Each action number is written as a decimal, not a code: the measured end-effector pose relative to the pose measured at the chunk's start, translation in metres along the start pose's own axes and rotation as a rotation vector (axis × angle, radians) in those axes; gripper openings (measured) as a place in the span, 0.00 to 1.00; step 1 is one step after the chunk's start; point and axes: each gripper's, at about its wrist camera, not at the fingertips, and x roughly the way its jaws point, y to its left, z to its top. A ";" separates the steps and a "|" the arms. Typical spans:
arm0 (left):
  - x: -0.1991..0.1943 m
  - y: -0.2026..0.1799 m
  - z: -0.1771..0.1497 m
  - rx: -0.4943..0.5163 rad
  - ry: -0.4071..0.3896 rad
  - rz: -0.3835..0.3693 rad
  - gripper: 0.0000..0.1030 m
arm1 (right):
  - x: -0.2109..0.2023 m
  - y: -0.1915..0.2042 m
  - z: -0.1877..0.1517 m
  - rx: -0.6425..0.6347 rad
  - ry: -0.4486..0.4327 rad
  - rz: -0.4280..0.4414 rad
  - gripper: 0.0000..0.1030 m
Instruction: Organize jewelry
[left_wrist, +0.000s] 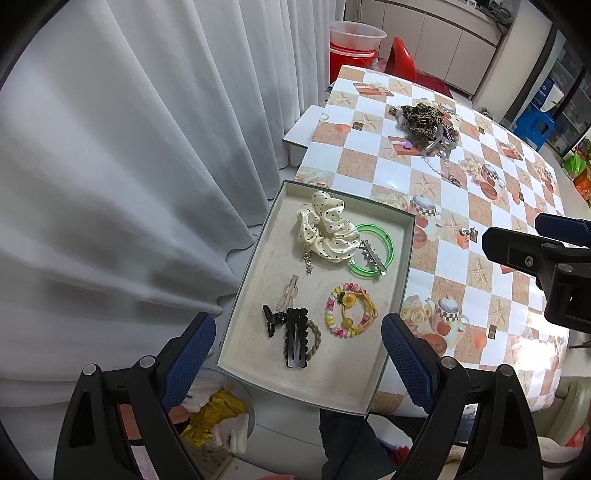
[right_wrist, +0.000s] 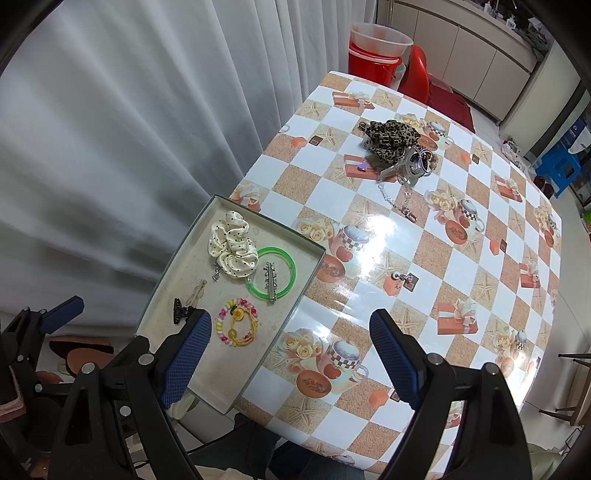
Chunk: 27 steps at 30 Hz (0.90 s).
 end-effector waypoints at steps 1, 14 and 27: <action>0.000 0.000 0.000 0.000 0.000 0.001 0.92 | 0.000 0.000 0.000 0.000 0.001 0.000 0.87; 0.001 0.000 0.001 0.001 0.000 0.000 0.92 | 0.000 0.001 0.000 0.008 -0.001 -0.002 0.87; 0.001 -0.001 0.001 0.002 0.001 0.000 0.92 | 0.001 0.002 0.001 0.015 -0.001 -0.004 0.87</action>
